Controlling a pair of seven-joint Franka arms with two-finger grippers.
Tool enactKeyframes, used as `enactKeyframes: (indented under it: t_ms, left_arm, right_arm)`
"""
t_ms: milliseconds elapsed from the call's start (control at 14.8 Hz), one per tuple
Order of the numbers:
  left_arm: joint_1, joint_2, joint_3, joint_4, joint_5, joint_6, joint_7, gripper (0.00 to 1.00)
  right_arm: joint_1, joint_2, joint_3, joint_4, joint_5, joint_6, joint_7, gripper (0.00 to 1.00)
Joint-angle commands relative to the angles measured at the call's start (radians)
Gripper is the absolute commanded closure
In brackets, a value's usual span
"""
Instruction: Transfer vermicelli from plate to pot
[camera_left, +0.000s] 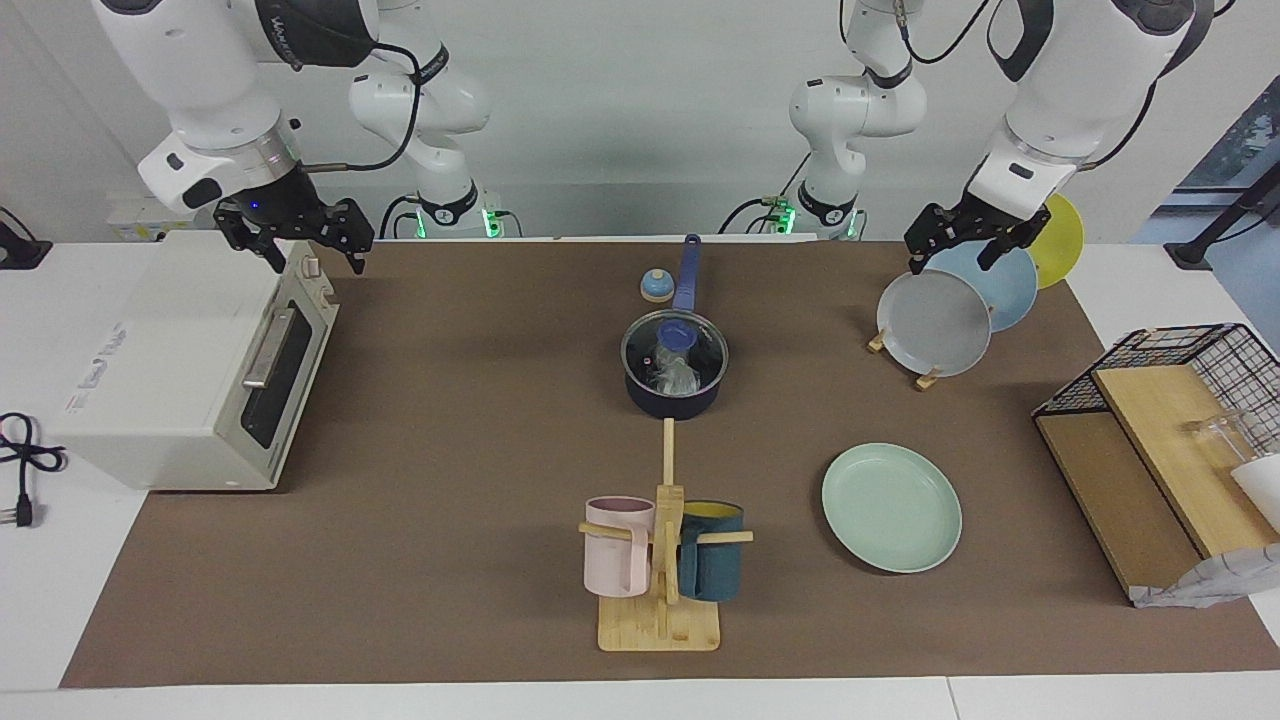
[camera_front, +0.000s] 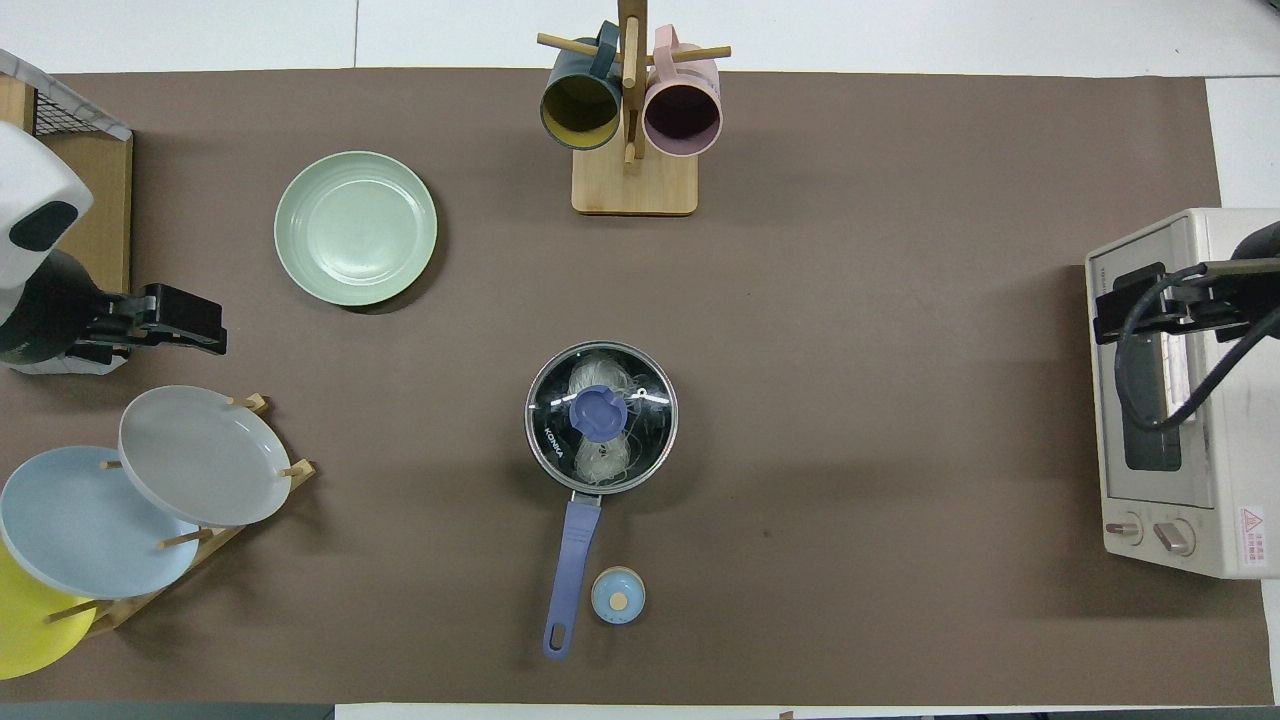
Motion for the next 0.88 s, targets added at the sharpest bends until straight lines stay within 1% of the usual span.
enactKeyframes:
  t_ms: [0,203,812]
  left_arm:
    - [0.009,-0.002,-0.006,-0.001,0.012,0.0,0.01,0.0]
    - [0.009,-0.002,-0.006,-0.001,0.012,0.0,0.01,0.0]
    - [0.009,-0.002,-0.006,-0.001,0.012,0.0,0.01,0.0]
  right_arm:
    - [-0.02,-0.002,0.0,0.012,-0.003,-0.021,-0.045,0.0]
    - [-0.02,-0.004,-0.016,0.007,0.0,-0.012,-0.048,0.0]
    - [-0.018,-0.005,-0.019,0.009,-0.001,-0.013,-0.048,0.0]
